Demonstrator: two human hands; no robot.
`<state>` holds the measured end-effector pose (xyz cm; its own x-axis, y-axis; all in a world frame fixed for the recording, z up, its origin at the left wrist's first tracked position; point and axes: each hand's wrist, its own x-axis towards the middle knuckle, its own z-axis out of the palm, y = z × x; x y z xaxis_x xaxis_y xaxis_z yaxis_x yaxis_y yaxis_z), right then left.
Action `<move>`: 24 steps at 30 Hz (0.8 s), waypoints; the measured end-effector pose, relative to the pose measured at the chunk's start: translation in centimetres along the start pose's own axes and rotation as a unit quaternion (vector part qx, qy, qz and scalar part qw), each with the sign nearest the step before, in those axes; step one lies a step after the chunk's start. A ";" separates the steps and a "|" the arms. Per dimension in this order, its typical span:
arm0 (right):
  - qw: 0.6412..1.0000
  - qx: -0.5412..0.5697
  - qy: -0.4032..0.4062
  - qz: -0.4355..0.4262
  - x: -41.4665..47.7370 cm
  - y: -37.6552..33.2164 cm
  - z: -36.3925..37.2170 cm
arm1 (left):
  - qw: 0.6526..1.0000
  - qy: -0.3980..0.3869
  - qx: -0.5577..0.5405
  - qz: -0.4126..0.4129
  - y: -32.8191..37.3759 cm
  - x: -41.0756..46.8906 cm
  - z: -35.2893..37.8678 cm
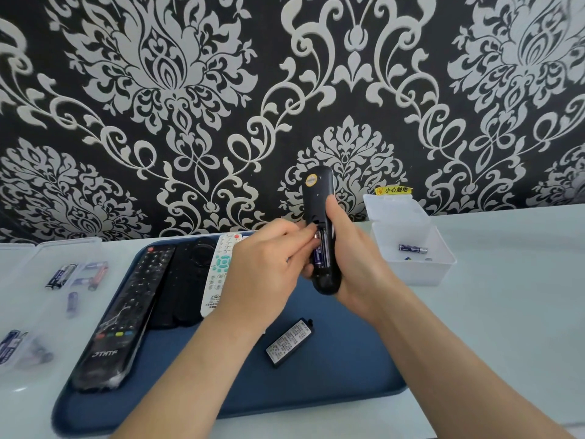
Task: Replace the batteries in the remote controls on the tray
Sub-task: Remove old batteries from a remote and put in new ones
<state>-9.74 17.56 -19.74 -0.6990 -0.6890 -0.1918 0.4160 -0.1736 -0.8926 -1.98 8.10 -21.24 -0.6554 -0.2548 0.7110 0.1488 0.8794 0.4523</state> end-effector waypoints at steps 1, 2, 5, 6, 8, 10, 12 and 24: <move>1.000 -0.007 0.004 0.002 0.0 0.0 -0.1 | 1.000 -0.009 0.019 0.014 -0.2 0.0 0.0; 1.000 -0.010 0.006 0.005 -0.1 0.1 -0.1 | 0.999 -0.017 0.035 0.026 -0.2 -0.1 0.0; 1.000 -0.006 0.007 0.014 0.0 0.2 -0.3 | 0.997 -0.035 0.057 0.042 -0.1 -0.2 0.0; 1.000 -0.001 0.007 0.019 0.1 0.3 -0.3 | 0.996 -0.042 0.059 0.045 0.0 -0.2 0.1; 1.000 0.010 0.007 0.028 0.1 0.4 -0.3 | 0.996 -0.057 0.050 0.043 -0.1 -0.2 0.2; 0.999 0.026 0.003 0.035 0.1 0.4 -0.5 | 0.995 -0.078 0.053 0.042 -0.1 -0.3 0.3; 0.998 0.041 0.001 0.038 0.0 0.2 -0.7 | 0.990 -0.106 0.080 0.045 0.0 -0.5 0.4; 0.987 0.096 -0.116 -0.045 -0.1 -1.9 -1.8 | 0.885 0.027 -0.339 -0.319 0.6 1.6 -2.5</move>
<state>-11.51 19.18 -18.77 -0.5946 -0.8040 0.0036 0.4770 -0.3564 -0.8034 -1.12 7.24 -18.49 -0.7331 -0.6466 0.2108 0.1831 0.1109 0.9768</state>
